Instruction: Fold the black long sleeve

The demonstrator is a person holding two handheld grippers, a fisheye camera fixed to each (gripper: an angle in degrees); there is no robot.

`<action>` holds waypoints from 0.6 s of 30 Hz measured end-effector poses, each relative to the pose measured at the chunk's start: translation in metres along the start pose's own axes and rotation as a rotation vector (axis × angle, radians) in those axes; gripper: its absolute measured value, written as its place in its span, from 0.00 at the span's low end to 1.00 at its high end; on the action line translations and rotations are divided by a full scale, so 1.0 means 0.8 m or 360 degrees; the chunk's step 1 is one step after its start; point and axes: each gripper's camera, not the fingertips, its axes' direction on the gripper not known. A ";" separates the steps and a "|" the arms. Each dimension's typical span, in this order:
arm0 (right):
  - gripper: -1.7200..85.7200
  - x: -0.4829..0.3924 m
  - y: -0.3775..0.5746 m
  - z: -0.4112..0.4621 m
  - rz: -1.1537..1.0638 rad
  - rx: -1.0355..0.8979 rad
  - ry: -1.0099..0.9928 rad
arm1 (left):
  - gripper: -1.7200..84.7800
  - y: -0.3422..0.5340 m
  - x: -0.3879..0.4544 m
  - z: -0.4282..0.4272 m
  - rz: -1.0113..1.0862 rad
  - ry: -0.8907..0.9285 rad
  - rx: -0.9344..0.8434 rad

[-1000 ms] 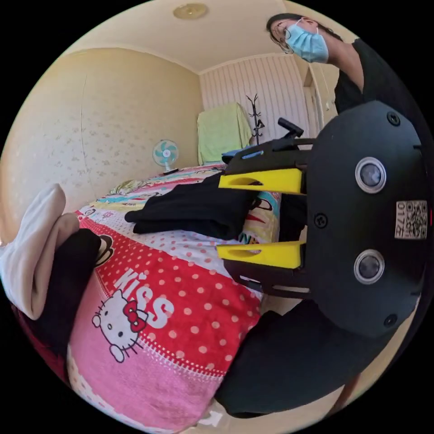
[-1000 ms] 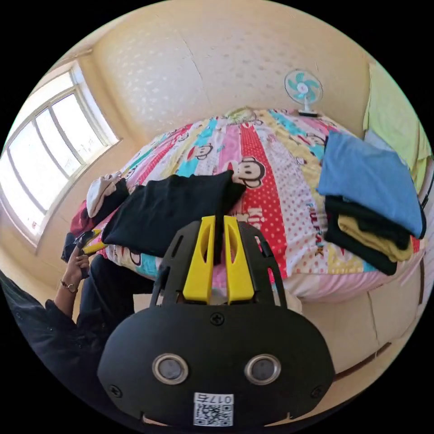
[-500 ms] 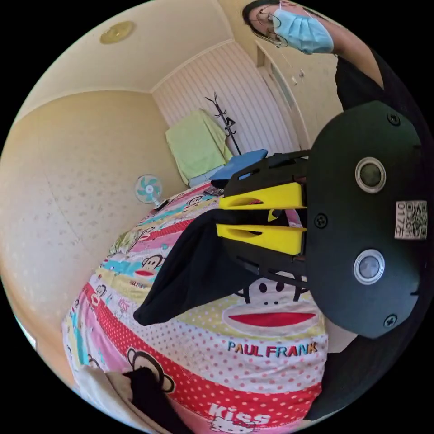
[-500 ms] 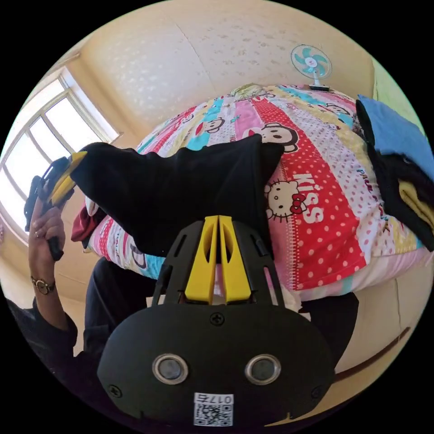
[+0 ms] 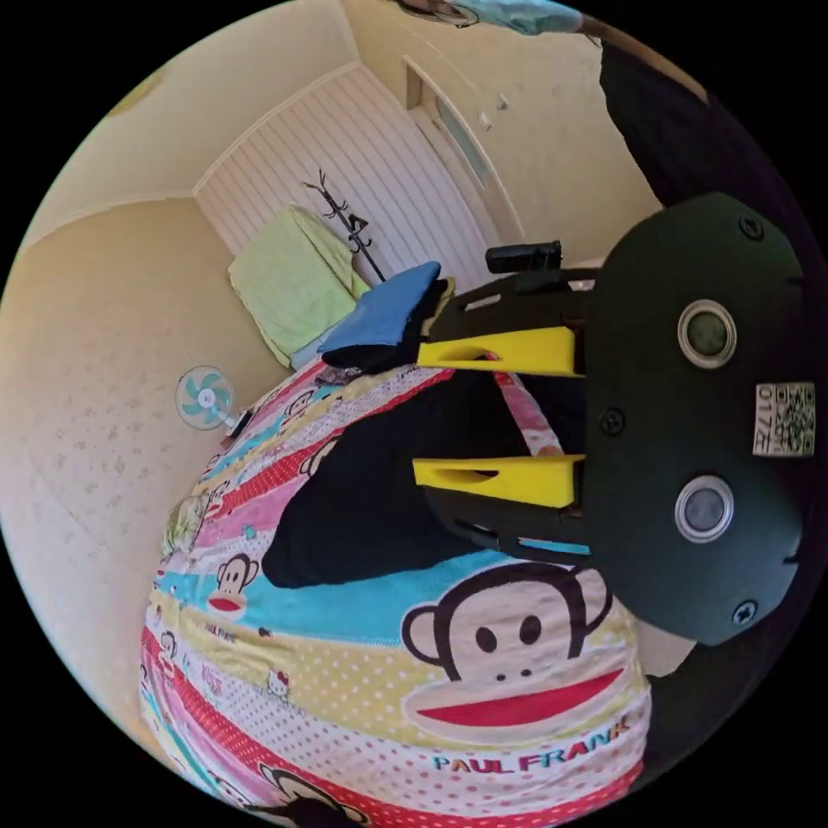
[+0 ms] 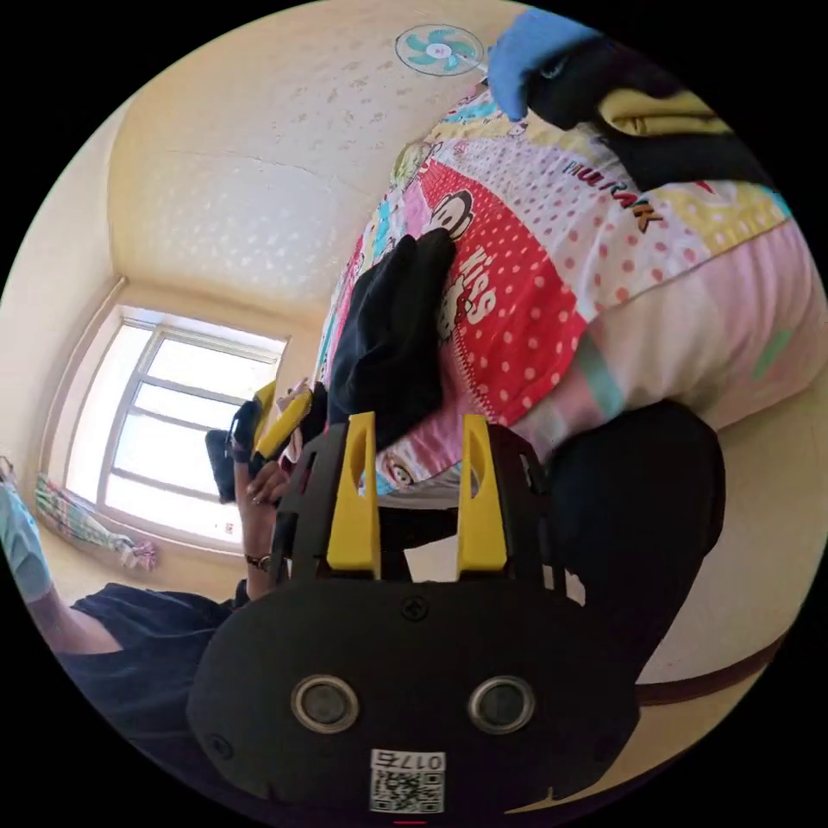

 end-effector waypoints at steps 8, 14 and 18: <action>0.29 0.060 -0.011 0.047 0.0390 -0.0191 -0.0676 | 0.18 0.036 -0.107 0.033 -0.0500 0.0114 -0.0259; 0.30 0.088 -0.009 0.025 0.0580 -0.0056 -0.0801 | 0.10 0.063 -0.078 0.015 -0.0485 0.0480 -0.0441; 0.16 0.062 -0.002 0.009 0.0373 -0.0056 -0.1096 | 0.10 0.091 -0.022 -0.062 -0.0224 0.0520 -0.0522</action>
